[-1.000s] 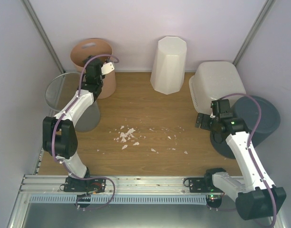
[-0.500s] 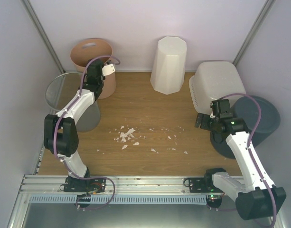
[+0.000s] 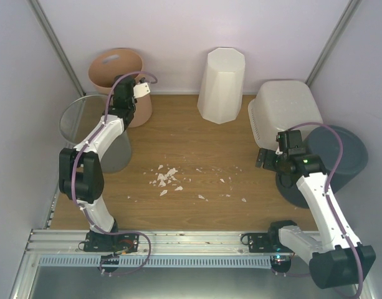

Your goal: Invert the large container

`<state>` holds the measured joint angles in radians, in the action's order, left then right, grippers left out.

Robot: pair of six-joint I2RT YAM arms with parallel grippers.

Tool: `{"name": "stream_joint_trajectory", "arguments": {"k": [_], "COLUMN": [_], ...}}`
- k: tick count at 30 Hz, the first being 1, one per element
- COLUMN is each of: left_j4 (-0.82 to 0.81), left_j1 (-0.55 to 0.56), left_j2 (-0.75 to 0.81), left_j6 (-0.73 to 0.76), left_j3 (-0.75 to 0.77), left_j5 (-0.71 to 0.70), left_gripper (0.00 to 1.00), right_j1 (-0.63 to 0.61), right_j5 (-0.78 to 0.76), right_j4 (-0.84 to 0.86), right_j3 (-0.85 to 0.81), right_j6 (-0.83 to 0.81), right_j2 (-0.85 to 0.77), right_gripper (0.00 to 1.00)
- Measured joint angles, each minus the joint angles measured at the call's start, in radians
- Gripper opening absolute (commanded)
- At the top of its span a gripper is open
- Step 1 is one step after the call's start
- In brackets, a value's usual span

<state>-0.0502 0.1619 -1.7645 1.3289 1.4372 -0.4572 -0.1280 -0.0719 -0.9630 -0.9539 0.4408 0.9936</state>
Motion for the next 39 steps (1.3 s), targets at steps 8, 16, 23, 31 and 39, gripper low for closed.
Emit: {"name": "stream_joint_trajectory", "arguments": {"k": [8, 16, 23, 31, 39], "left_j4": [0.088, 0.244, 0.409, 0.491, 0.588], "left_j1": [0.000, 0.008, 0.027, 0.062, 0.082], "left_j2": [0.000, 0.010, 0.031, 0.085, 0.115], "left_j6": [-0.039, -0.130, -0.240, -0.301, -0.404], "left_j3": [0.059, 0.143, 0.257, 0.287, 0.360], "left_j5": [0.023, 0.074, 0.142, 0.180, 0.251], "left_gripper": [0.00, 0.00, 0.00, 0.00, 0.00], "right_j1": [0.000, 0.000, 0.000, 0.000, 0.000], "right_j5": [0.000, 0.066, 0.150, 0.186, 0.213], "right_j4": [0.000, 0.000, 0.010, 0.008, 0.006], "right_j3": [0.000, -0.041, -0.116, -0.132, -0.175], "right_j6": [0.000, -0.008, -0.019, -0.025, -0.025], "right_j2": [0.000, -0.040, -0.065, -0.071, -0.077], "right_gripper": [1.00, 0.99, 0.99, 0.98, 0.98]}}
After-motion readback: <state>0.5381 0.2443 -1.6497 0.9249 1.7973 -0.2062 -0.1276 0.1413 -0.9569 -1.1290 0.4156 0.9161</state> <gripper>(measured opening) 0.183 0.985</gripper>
